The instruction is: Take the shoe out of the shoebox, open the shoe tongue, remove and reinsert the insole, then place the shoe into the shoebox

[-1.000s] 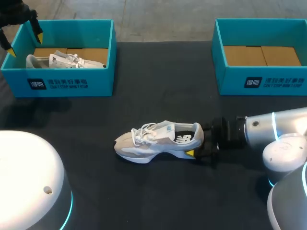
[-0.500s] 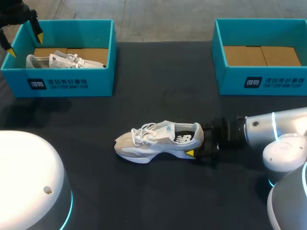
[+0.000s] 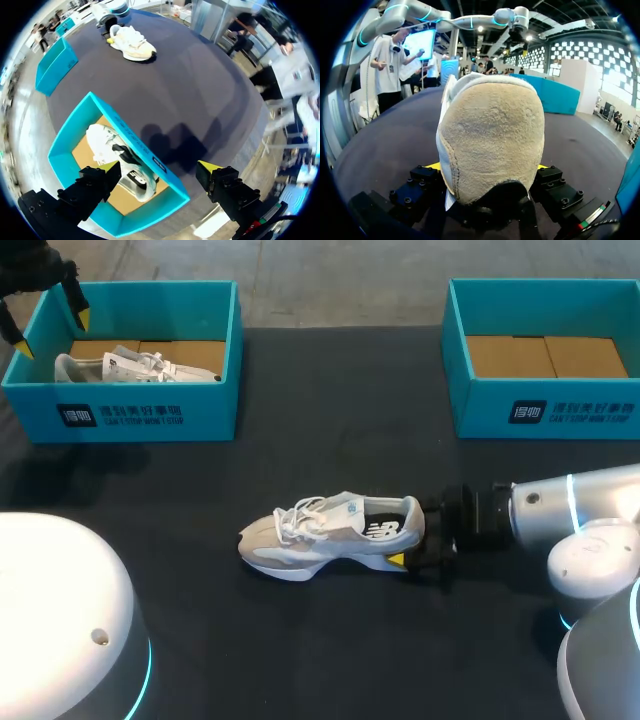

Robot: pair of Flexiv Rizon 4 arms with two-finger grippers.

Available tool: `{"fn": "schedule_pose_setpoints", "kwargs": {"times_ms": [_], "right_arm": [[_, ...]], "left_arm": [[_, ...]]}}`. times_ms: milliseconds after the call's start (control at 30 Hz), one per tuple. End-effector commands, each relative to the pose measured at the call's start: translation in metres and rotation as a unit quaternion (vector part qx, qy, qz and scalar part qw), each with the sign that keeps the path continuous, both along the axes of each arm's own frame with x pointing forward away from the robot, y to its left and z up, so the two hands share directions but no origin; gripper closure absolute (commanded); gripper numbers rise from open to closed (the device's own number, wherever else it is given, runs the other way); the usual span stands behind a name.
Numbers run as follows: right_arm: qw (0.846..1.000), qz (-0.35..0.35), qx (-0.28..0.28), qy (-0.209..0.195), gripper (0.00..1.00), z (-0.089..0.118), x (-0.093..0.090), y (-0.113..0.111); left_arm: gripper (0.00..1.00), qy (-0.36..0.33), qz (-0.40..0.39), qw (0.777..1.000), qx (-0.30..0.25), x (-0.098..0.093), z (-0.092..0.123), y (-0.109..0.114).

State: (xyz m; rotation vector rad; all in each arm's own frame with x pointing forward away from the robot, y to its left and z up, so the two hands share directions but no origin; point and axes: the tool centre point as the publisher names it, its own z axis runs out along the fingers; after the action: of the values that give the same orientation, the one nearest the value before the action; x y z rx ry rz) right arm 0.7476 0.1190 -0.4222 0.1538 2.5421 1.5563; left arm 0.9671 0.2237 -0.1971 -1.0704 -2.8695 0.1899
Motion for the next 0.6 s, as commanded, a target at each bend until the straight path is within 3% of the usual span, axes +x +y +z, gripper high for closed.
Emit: {"fn": "schedule_pose_setpoints", "kwargs": {"times_ms": [33,100,400,567,600], "right_arm": [[1.000,-0.001,-0.003,0.000,1.00,0.000,-0.001,0.002],[1.000,-0.001,-0.003,0.000,1.00,0.000,-0.001,0.002],[1.000,-0.001,-0.003,0.000,1.00,0.000,-0.001,0.002],[1.000,-0.001,-0.003,0.000,1.00,0.000,-0.001,0.002],[1.000,-0.001,-0.003,0.000,1.00,0.000,-0.001,0.002]], "left_arm": [[0.00,-0.060,0.150,0.986,0.047,-0.027,0.012,-0.015],[0.00,-0.055,0.198,0.979,0.010,-0.038,0.014,-0.024],[0.00,-0.067,0.394,0.917,-0.002,-0.075,0.001,-0.074],[0.00,-0.053,0.433,0.900,-0.015,-0.084,0.002,-0.093],[0.00,-0.045,0.455,0.889,-0.014,-0.090,0.003,-0.111]]}}
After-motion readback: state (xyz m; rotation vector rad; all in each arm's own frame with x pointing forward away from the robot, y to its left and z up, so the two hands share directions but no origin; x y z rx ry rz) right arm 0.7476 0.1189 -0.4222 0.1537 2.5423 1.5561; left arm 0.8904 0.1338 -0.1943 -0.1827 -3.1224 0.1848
